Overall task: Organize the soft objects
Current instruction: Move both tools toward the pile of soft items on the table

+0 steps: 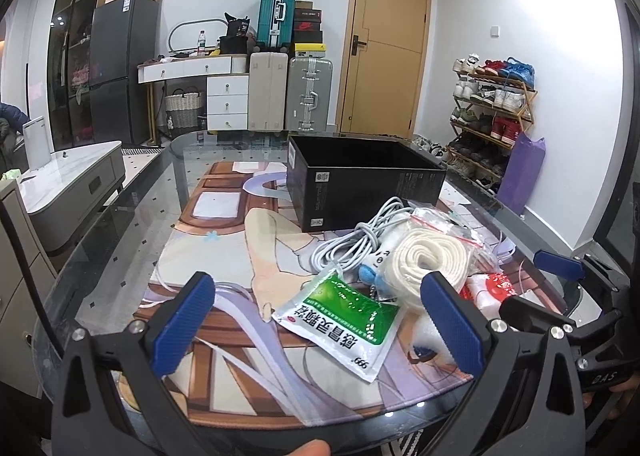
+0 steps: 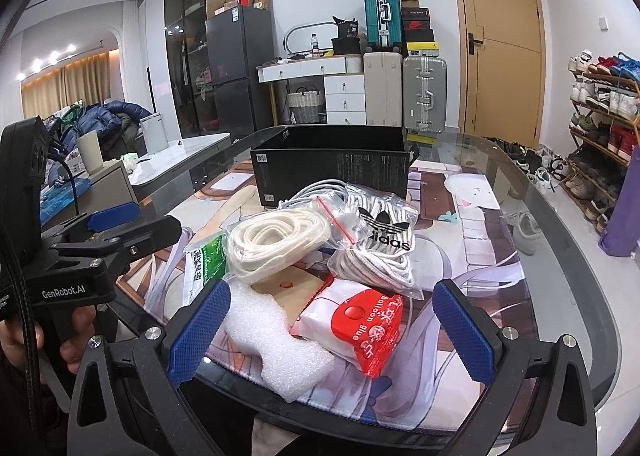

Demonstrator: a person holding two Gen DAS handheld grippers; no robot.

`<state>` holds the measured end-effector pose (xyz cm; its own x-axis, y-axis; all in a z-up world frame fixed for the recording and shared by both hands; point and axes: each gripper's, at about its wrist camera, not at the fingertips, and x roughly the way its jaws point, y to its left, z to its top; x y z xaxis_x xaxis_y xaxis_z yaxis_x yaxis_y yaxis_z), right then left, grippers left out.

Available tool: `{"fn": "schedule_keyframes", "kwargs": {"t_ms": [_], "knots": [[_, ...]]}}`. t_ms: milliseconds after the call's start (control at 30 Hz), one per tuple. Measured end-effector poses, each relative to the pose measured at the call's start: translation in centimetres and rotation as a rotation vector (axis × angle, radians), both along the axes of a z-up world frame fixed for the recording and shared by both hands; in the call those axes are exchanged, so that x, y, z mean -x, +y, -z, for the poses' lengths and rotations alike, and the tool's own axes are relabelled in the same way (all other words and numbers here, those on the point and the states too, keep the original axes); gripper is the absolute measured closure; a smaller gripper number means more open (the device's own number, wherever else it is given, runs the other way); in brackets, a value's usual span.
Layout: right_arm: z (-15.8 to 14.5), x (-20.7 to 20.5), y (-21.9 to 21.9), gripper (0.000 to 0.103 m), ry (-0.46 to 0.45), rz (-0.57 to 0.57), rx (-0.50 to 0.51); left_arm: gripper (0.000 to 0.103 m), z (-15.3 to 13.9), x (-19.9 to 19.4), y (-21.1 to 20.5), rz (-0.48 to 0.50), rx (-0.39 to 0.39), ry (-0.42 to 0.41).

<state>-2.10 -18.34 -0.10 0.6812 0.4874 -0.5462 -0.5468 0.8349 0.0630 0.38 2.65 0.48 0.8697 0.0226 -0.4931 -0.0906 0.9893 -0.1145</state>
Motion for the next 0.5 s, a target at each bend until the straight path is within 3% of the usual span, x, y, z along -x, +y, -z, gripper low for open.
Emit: {"fn": "schedule_keyframes", "kwargs": {"t_ms": [500], "knots": [[0.31, 0.81, 0.26, 0.000, 0.016, 0.060, -0.010, 0.000, -0.44, 0.37, -0.09, 0.023, 0.001, -0.009]]}}
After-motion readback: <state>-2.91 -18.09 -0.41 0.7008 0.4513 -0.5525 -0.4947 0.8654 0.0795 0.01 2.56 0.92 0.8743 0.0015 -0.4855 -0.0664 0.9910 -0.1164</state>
